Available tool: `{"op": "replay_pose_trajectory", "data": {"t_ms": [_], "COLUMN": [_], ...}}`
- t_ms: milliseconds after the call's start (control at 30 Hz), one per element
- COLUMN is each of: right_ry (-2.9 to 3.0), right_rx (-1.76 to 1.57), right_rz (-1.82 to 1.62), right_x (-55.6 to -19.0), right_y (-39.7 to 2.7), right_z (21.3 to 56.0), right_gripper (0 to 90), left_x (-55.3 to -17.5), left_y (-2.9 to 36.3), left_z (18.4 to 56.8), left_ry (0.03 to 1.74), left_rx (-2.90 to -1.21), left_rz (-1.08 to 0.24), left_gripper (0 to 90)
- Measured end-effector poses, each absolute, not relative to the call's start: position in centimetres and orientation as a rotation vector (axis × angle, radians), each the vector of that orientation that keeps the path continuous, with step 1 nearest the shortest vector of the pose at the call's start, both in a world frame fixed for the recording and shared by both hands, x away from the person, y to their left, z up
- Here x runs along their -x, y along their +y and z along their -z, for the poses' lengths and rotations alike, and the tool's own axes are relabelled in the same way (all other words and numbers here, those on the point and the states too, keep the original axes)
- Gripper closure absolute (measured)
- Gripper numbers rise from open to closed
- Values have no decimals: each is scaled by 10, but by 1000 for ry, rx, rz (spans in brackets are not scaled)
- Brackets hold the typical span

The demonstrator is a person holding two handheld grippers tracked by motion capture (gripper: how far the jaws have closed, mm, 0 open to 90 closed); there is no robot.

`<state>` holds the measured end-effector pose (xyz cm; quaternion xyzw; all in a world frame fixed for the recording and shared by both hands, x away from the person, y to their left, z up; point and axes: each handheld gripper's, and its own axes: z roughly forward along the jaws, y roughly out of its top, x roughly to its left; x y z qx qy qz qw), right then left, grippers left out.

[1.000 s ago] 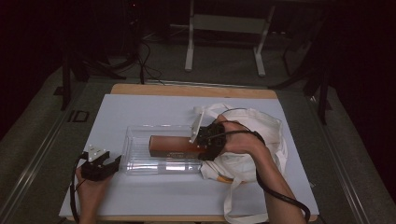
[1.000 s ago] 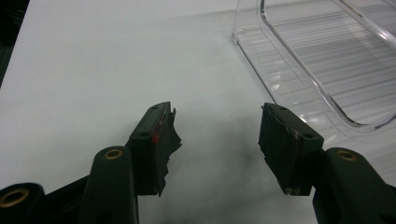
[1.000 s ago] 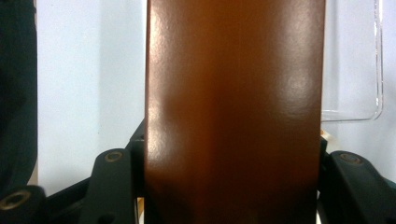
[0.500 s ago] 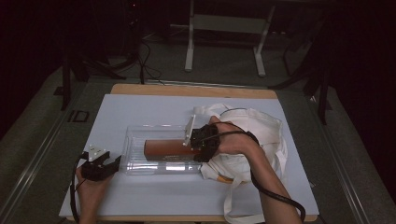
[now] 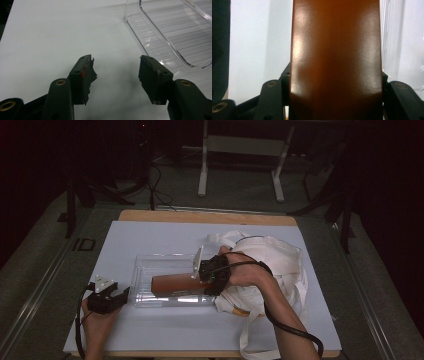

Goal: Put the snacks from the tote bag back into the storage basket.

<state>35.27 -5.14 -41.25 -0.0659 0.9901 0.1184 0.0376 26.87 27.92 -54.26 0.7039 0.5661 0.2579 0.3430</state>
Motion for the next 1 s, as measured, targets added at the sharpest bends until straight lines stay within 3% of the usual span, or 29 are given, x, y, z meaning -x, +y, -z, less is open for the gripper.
{"op": "replay_pose_trajectory", "data": {"t_ms": [700,1000], "right_ry": [3087,3108], "right_rx": [184,165], "right_rz": [-391,-405], "right_x": [-355,-355], "right_y": [-36,-35], "right_z": [419,424], "right_gripper": [379,303], "left_x": [-269,-269], "left_y": [279,279], "left_z": [543,543], "left_ry": [1471,1472], "left_rx": [-1831,-1830], "left_rz": [-672,-673], "left_gripper": [443,442]}}
